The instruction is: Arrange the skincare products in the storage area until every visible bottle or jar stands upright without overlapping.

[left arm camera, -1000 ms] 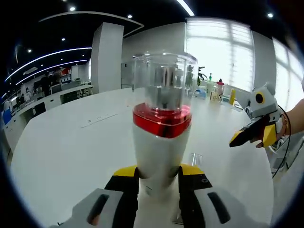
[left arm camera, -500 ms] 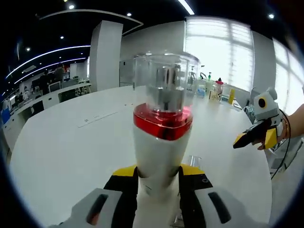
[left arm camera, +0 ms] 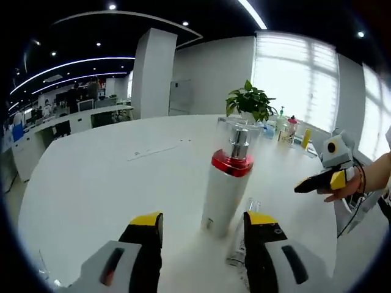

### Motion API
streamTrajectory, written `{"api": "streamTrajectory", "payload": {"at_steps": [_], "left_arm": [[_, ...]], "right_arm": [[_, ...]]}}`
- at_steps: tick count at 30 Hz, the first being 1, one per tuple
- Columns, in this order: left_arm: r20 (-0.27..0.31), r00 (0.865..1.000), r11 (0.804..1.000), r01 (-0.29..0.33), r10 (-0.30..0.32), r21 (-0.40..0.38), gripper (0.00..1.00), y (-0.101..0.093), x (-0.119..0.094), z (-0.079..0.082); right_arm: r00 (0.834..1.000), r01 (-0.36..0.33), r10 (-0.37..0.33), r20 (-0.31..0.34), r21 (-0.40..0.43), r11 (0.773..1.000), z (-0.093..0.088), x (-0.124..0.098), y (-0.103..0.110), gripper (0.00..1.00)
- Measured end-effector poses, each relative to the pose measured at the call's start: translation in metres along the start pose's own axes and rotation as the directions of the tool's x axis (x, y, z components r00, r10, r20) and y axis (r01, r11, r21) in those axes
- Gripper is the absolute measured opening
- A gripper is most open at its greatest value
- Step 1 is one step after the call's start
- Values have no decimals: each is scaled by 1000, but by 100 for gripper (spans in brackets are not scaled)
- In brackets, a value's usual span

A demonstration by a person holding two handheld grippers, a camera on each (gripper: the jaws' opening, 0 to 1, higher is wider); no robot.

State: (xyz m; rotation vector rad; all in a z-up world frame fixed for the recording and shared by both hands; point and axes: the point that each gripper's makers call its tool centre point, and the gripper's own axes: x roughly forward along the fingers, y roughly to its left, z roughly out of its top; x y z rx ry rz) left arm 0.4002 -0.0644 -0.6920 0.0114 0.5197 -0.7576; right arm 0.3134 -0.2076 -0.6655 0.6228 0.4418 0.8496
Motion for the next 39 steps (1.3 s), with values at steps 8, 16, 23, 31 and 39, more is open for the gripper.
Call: {"api": "streamTrajectory", "payload": {"at_steps": [8, 16, 23, 31, 39], "left_arm": [[106, 989, 991, -93, 103, -98, 55, 16, -62, 5], [155, 961, 970, -211, 228, -119, 55, 28, -112, 4], [142, 934, 940, -309, 329, -143, 56, 41, -157, -20], [134, 900, 887, -368, 416, -278, 56, 52, -194, -56], [85, 879, 844, -417, 468, -338, 57, 58, -222, -95]], "right_arm": [[994, -100, 98, -38, -54, 994, 7, 31, 31, 46], [969, -220, 200, -148, -130, 967, 6, 65, 74, 47], [935, -285, 221, -277, -218, 933, -8, 92, 94, 47], [864, -402, 194, -464, -405, 821, -27, 128, 121, 46], [808, -495, 155, -568, -514, 701, -40, 176, 140, 46]]}}
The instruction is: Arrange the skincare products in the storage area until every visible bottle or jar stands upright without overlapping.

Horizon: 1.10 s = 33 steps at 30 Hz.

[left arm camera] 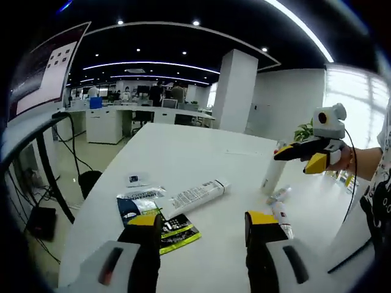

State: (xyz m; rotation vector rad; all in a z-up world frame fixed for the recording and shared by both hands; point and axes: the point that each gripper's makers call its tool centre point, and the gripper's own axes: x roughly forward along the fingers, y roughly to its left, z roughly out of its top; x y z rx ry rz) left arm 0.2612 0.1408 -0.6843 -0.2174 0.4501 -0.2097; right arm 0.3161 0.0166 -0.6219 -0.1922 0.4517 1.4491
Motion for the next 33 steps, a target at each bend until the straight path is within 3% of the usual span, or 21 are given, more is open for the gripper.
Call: {"api": "streamTrajectory", "payload": {"at_steps": [5, 7, 9, 11, 12, 13, 14, 16, 18, 20, 21, 22, 24, 28, 29, 31, 33], "left_arm": [[-28, 999, 1000, -23, 22, -14, 56, 9, -9, -16], [-42, 999, 1000, -26, 25, -16, 55, 12, -12, -23], [-48, 998, 999, -32, 30, -31, 54, 13, -16, -28], [-45, 999, 999, -27, 25, -44, 54, 11, -21, -31], [-42, 999, 999, -22, 20, -46, 54, 10, -23, -33], [-42, 999, 999, -20, 18, -47, 54, 9, -25, -34], [-45, 999, 999, -18, 15, -51, 54, 9, -27, -37], [-54, 998, 998, -19, 16, -57, 54, 9, -29, -42], [-63, 998, 998, -22, 18, -58, 54, 8, -33, -47], [-67, 998, 998, -22, 18, -58, 54, 7, -37, -51], [-69, 997, 998, -21, 17, -54, 54, 6, -39, -53], [-72, 997, 998, -21, 18, -52, 54, 6, -41, -54], [-76, 997, 998, -24, 20, -54, 54, 6, -44, -58], [-84, 996, 997, -39, 33, -69, 54, 9, -51, -64], [-86, 996, 997, -41, 35, -69, 54, 10, -52, -65], [-86, 995, 996, -46, 40, -70, 54, 10, -54, -66], [-86, 995, 996, -50, 44, -76, 54, 11, -55, -66]], "right_arm": [[989, 16, -38, -145, -148, 989, 9, 31, -13, 43], [984, 4, -41, -171, -210, 978, 14, 43, -18, 44], [968, 13, -65, -241, -213, 977, 11, 50, -27, 43], [912, 28, -144, -383, -291, 956, -1, 55, -45, 41], [879, 19, -194, -437, -374, 927, -5, 59, -55, 40], [864, 3, -212, -456, -417, 909, -6, 63, -59, 40], [837, -4, -246, -489, -455, 891, -10, 67, -67, 40], [810, -40, -255, -528, -484, 874, -15, 75, -73, 41], [777, -76, -241, -581, -468, 881, -26, 84, -77, 41], [715, -111, -251, -653, -460, 881, -41, 89, -82, 42], [672, -128, -272, -688, -470, 873, -49, 90, -86, 43], [650, -138, -286, -704, -480, 866, -54, 92, -89, 43], [622, -171, -301, -723, -500, 849, -62, 96, -94, 43], [582, -187, -294, -758, -476, 859, -78, 108, -105, 43], [577, -198, -295, -761, -481, 854, -80, 110, -107, 43], [551, -228, -288, -783, -473, 851, -86, 113, -110, 43], [543, -246, -260, -798, -448, 860, -92, 118, -108, 42]]}}
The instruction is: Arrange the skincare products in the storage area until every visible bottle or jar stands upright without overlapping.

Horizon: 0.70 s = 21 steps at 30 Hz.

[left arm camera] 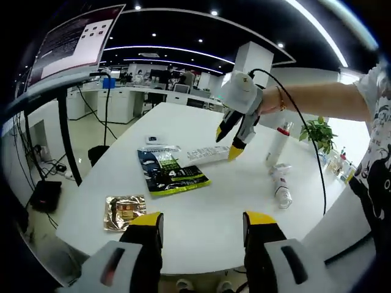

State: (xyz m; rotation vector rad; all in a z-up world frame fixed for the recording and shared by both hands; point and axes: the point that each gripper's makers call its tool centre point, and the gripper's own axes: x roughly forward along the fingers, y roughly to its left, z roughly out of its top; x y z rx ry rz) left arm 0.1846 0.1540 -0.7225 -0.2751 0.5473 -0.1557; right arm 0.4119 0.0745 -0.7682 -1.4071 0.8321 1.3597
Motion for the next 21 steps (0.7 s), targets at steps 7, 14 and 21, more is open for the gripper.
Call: {"api": "streamTrajectory", "payload": {"at_steps": [7, 14, 21], "left_arm": [[2, 1000, 1000, 2, -2, -7, 54, 5, 0, 2], [4, 1000, 1000, 6, -6, -21, 54, 15, 7, 6], [8, 1000, 1000, 6, -5, -26, 53, 20, 15, 12]], "right_arm": [[994, -106, 102, -47, -96, 990, 3, 9, 10, 38], [983, -183, 180, -37, -65, 981, 3, 12, 17, 31], [979, -189, 183, -86, -63, 980, 4, 16, 16, 31]]}}
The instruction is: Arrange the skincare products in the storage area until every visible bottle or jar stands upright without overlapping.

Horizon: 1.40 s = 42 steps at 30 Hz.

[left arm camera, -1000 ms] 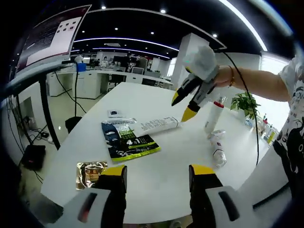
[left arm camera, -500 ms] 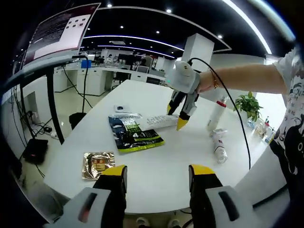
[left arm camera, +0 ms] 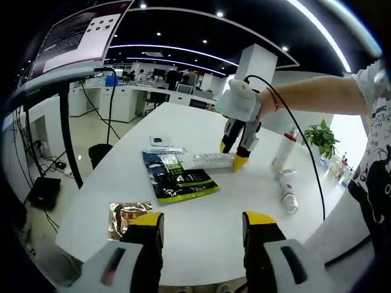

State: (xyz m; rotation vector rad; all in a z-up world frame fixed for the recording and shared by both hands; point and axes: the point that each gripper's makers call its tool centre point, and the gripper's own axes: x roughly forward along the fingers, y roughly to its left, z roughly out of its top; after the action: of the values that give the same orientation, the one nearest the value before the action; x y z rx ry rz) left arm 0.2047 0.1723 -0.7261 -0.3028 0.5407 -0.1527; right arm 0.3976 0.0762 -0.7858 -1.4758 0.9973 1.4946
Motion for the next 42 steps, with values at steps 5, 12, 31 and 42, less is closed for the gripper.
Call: {"api": "streamTrajectory", "payload": {"at_steps": [5, 12, 31, 42], "left_arm": [[17, 1000, 1000, -1, 1, 7, 53, 2, 3, 3], [20, 1000, 1000, 4, -4, 1, 53, 1, 12, -1], [-98, 993, 979, 91, -73, 185, 53, -20, 34, -14], [-188, 973, 913, 194, -133, 359, 53, -46, 39, -31]], "right_arm": [[998, 10, -9, -64, 14, 1000, -1, 0, 1, 30], [999, 44, -46, -26, -75, 996, -1, -2, 7, 28], [994, 0, 40, 103, -359, 933, -1, -6, 65, 28], [996, -6, 46, 71, -479, 878, 0, -8, 89, 28]]}}
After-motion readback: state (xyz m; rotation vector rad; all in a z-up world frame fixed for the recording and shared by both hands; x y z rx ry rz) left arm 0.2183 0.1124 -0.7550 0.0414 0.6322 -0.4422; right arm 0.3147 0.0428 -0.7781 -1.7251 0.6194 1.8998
